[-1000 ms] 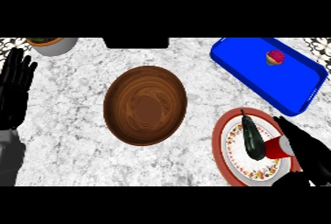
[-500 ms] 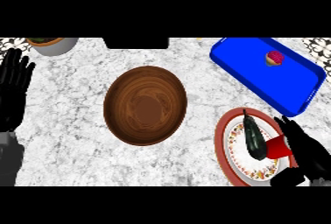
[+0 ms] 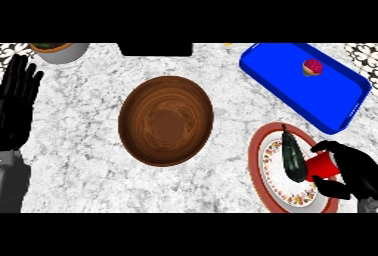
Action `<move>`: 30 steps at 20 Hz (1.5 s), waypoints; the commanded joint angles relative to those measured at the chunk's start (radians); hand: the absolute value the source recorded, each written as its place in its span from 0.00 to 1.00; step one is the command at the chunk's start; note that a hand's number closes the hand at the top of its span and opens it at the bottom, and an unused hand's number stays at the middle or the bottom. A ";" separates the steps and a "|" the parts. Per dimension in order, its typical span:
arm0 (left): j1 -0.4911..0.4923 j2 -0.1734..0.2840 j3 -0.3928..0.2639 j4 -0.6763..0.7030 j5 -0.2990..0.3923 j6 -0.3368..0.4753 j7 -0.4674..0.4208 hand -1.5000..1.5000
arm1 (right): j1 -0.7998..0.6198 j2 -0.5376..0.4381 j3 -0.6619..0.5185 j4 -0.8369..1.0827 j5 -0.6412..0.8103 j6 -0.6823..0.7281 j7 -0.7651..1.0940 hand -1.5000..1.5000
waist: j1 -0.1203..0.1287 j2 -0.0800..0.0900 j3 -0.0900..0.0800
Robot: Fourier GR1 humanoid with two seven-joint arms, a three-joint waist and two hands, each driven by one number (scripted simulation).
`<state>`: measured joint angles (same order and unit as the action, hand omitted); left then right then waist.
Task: Pick the can from the plate and place it in the bowl
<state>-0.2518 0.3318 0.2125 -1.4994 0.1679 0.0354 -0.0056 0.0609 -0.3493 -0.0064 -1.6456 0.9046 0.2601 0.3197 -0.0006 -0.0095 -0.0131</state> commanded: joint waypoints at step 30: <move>-0.070 0.002 -0.006 0.067 -0.015 -0.039 -0.031 0.50 | -0.966 -0.417 -0.103 0.975 -0.108 0.044 -1.176 1.00 | 0.050 0.024 0.014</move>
<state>-0.3118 0.3008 0.1753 -1.4578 0.1401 0.0177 -0.0270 -0.7974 -0.7631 -0.0851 -0.7417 0.8291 0.2809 -0.7533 0.0707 0.0200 0.0028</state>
